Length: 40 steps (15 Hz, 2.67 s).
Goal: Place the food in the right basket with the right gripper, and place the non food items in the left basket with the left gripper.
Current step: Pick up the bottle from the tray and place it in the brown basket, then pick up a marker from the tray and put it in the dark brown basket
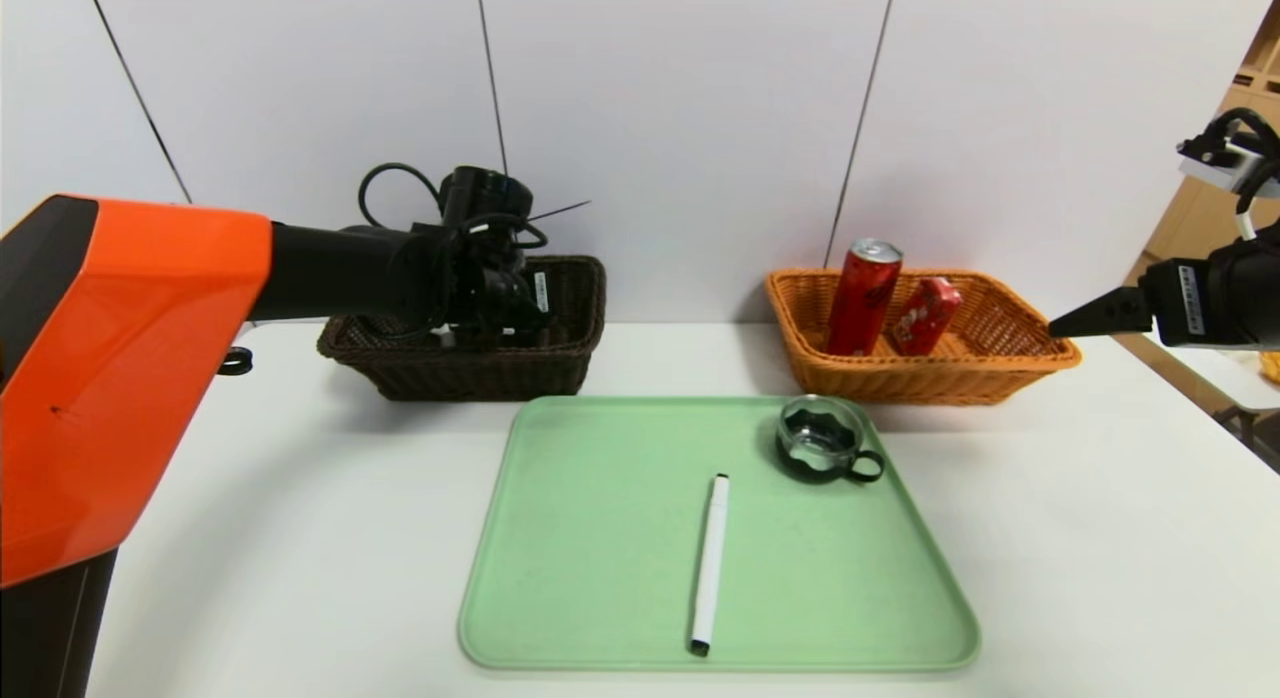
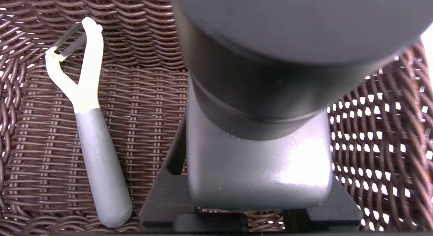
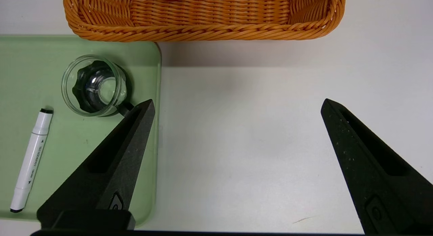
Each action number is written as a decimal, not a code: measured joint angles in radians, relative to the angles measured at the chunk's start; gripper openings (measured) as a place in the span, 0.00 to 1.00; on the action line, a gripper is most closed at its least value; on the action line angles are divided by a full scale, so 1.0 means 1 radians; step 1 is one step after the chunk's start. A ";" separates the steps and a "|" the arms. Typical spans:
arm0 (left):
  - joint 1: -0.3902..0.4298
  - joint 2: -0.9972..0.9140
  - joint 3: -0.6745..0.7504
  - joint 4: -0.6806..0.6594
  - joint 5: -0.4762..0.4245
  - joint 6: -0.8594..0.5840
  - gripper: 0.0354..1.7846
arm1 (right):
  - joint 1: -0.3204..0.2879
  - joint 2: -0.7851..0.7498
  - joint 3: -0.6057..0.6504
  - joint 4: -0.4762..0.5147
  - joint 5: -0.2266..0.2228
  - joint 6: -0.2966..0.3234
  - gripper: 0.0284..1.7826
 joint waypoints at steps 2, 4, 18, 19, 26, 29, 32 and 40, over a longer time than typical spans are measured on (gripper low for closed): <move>0.001 0.009 -0.004 -0.001 0.000 0.000 0.47 | 0.000 0.000 0.001 0.000 0.001 0.001 0.95; 0.000 0.020 -0.016 -0.001 0.012 -0.001 0.58 | 0.000 0.000 0.001 0.000 0.000 0.001 0.95; -0.425 -0.257 -0.137 0.739 0.047 -0.098 0.89 | -0.009 0.024 0.023 -0.003 0.000 0.004 0.95; -0.456 -0.244 -0.151 0.780 0.032 -0.114 0.90 | -0.011 0.025 0.025 -0.002 0.000 0.006 0.95; -0.574 -0.089 -0.170 0.800 -0.032 -0.203 0.93 | -0.009 0.026 0.048 -0.003 -0.001 0.009 0.95; -0.586 -0.029 -0.171 0.787 -0.032 -0.206 0.94 | -0.006 0.026 0.062 -0.003 -0.001 0.013 0.95; -0.587 0.008 -0.172 0.784 -0.031 -0.202 0.94 | -0.001 0.025 0.076 -0.004 -0.001 0.016 0.95; -0.587 0.044 -0.172 0.744 -0.053 -0.207 0.94 | 0.000 0.021 0.085 -0.004 -0.002 0.016 0.95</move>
